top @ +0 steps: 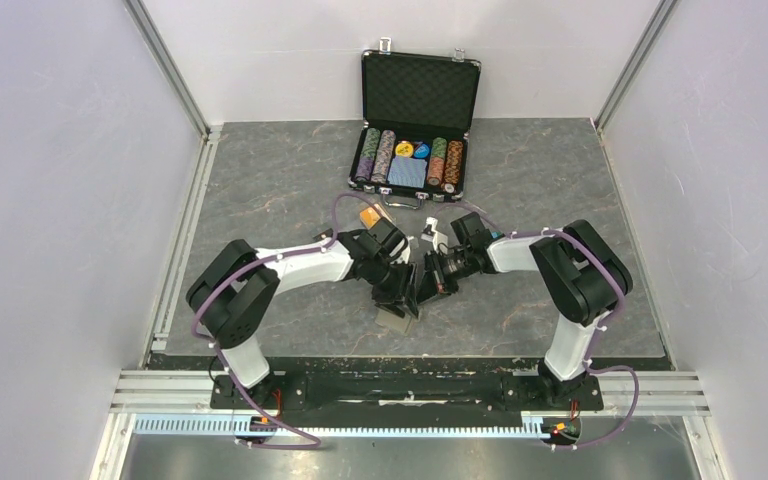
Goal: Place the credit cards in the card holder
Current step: Close the card holder at the center of the board.
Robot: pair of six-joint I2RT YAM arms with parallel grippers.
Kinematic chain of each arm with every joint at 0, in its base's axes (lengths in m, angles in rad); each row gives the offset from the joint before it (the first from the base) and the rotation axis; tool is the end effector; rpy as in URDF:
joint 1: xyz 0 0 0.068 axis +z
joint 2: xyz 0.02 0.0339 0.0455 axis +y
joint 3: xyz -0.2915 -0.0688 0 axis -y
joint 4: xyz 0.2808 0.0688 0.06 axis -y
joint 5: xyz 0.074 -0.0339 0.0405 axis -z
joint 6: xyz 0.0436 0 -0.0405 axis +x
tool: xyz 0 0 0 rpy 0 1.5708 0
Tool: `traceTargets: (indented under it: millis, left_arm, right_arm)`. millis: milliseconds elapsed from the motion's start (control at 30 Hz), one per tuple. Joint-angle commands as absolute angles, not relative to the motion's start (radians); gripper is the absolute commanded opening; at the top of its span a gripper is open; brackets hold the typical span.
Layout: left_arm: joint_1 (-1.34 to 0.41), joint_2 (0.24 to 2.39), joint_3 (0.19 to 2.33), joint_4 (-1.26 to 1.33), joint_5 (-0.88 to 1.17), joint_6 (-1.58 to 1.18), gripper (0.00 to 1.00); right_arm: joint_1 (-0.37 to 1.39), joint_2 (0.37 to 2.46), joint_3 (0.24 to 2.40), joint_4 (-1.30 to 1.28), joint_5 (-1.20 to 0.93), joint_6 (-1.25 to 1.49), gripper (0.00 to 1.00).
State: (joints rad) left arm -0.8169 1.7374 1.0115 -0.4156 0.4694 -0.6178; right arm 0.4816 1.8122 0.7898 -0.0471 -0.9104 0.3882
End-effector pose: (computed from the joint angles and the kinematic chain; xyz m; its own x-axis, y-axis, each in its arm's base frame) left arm 0.2356 -0.2797 0.1568 -0.9586 0.2663 -0.1010 0.2745 0.7697 -0.5764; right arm 0.2816 0.1860 0.0999 -0.9543 -0.2367 -0.1826 -0.2801 0.4942 0.8229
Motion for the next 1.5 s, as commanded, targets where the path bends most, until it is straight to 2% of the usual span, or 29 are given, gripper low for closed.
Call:
traceTargets:
  millis: [0,167,400,533,733,833,1000,1133,1300,1467]
  left_arm:
    - [-0.822,1.644,1.013,-0.407,0.422,-0.665,0.49]
    - [-0.818,1.594,1.024,-0.343,0.442,-0.718,0.52]
    - [-0.822,1.653,1.089,-0.417,0.452,-0.669,0.41]
    - [-0.834,1.686,1.140,-0.519,0.391,-0.608,0.41]
    - [-0.836,1.703,1.150,-0.529,0.400,-0.588,0.40]
    - [-0.836,1.660,1.131,-0.472,0.450,-0.588,0.40]
    - [-0.825,1.534,1.081,-0.331,0.475,-0.651,0.47]
    - [-0.799,1.453,1.039,-0.316,0.412,-0.683,0.47]
    - [-0.781,1.388,1.008,-0.473,0.165,-0.671,0.33]
    - [-0.782,1.484,0.998,-0.540,0.143,-0.645,0.19]
  right_arm:
    - [0.485,1.841,0.816,-0.106,-0.829,0.341,0.00]
    - [0.485,1.841,0.810,-0.135,-0.801,0.319,0.00]
    - [0.485,1.845,0.814,-0.135,-0.799,0.325,0.00]
    - [0.485,1.847,0.818,-0.138,-0.805,0.326,0.00]
    - [0.483,1.821,0.818,-0.143,-0.800,0.327,0.00]
    - [0.472,1.778,0.818,-0.142,-0.787,0.335,0.00]
    - [0.456,1.740,0.844,-0.144,-0.796,0.346,0.00]
    - [0.455,1.730,0.858,-0.147,-0.802,0.354,0.00]
    - [0.454,1.719,0.865,-0.146,-0.807,0.358,0.00]
    - [0.451,1.706,0.886,-0.152,-0.820,0.358,0.00]
